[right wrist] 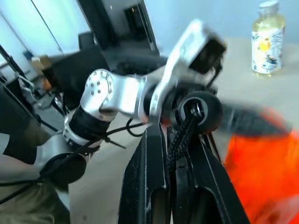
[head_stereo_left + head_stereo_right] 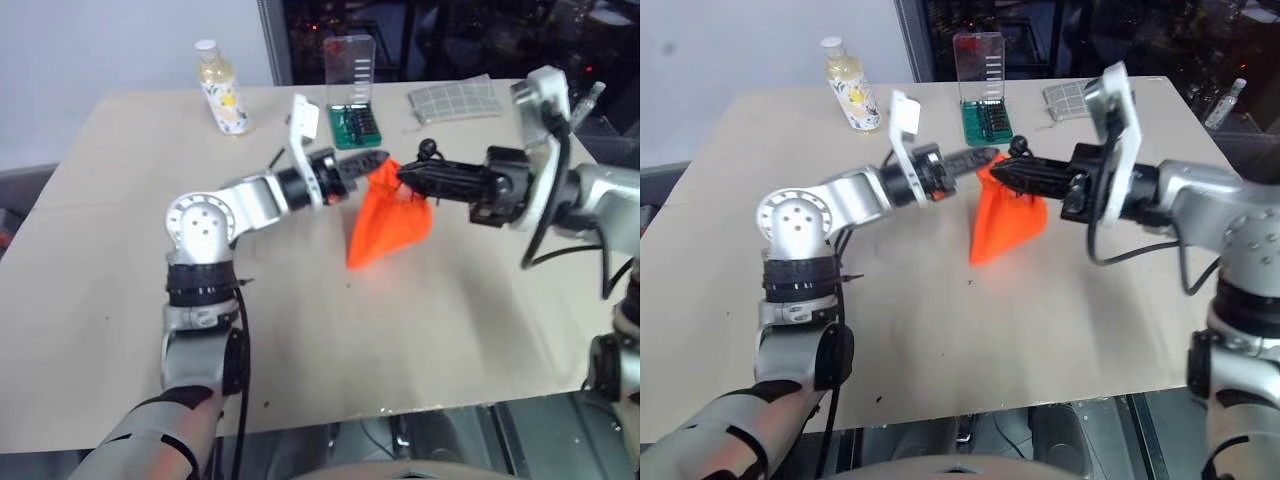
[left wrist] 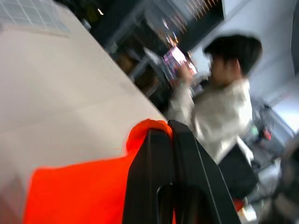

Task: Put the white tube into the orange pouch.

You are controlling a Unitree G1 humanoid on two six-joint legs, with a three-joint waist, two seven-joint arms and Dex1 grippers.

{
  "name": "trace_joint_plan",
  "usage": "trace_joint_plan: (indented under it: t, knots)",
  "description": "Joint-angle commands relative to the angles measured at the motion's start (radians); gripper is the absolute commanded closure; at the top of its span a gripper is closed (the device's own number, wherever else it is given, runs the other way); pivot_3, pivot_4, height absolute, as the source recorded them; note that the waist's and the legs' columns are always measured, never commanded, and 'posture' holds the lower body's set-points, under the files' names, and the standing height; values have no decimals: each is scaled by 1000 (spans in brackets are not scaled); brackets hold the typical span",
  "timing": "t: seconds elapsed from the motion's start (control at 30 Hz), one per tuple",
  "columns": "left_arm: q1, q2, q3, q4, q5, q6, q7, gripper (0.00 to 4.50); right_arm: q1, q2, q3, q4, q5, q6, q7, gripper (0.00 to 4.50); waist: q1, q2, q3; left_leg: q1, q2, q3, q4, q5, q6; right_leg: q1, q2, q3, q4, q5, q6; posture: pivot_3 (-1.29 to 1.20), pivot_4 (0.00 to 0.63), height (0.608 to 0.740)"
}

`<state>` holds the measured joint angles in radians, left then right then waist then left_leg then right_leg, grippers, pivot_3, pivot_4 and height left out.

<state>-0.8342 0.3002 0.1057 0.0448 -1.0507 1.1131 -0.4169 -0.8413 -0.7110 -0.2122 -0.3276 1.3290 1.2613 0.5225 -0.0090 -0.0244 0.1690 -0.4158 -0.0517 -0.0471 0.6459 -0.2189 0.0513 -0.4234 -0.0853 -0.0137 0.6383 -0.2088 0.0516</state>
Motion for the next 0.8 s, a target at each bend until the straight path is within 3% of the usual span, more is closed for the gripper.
trace_joint_plan:
  t: [0.03, 0.13, 0.27, 0.43, 0.6, 0.8]
  knots:
    - [12, 68, -73, -107, 74, -93, -193, 3171, -86, -86, 3, 38, -1, 16, 89, 4500, -4, 0, 1, 0, 0, 1, 0, -1, 1, 0, 0, 0, 0, 0, 0, 0, 150, 740]
    - [26, 139, -103, -163, 119, -160, -335, 1852, -132, -138, 18, 64, -4, 34, 138, 4500, -5, 0, 2, 0, 2, 3, 0, -1, 2, 0, 0, 0, -3, 0, 0, 0, 150, 740]
    - [16, 251, -151, -231, 207, -306, -569, 1852, -111, -279, 94, 23, -99, 38, 280, 4500, 0, 1, 2, -1, 2, 3, 0, -2, 4, 0, -1, 1, -7, 0, 0, 0, 150, 740]
    - [-79, 271, -218, -228, 299, -425, -724, 1852, -26, -470, 193, -50, -263, -42, 462, 4500, 24, 1, 4, -5, 1, 5, 3, -6, 9, 2, -1, -1, -13, 0, 0, 0, 150, 740]
    - [-150, 206, -323, -100, 440, -559, -811, 1852, 40, -577, 255, -103, -417, -144, 564, 4500, 24, 2, 5, -6, 0, 11, 7, -9, 14, 1, -3, 3, -16, 3, 6, 0, 150, 740]
    - [-192, 83, -406, 56, 559, -674, -857, 1852, 91, -624, 296, -157, -547, -221, 606, 4500, 23, 3, 5, -6, 1, 12, 8, -9, 14, 0, -2, 4, -15, 4, 8, 0, 150, 740]
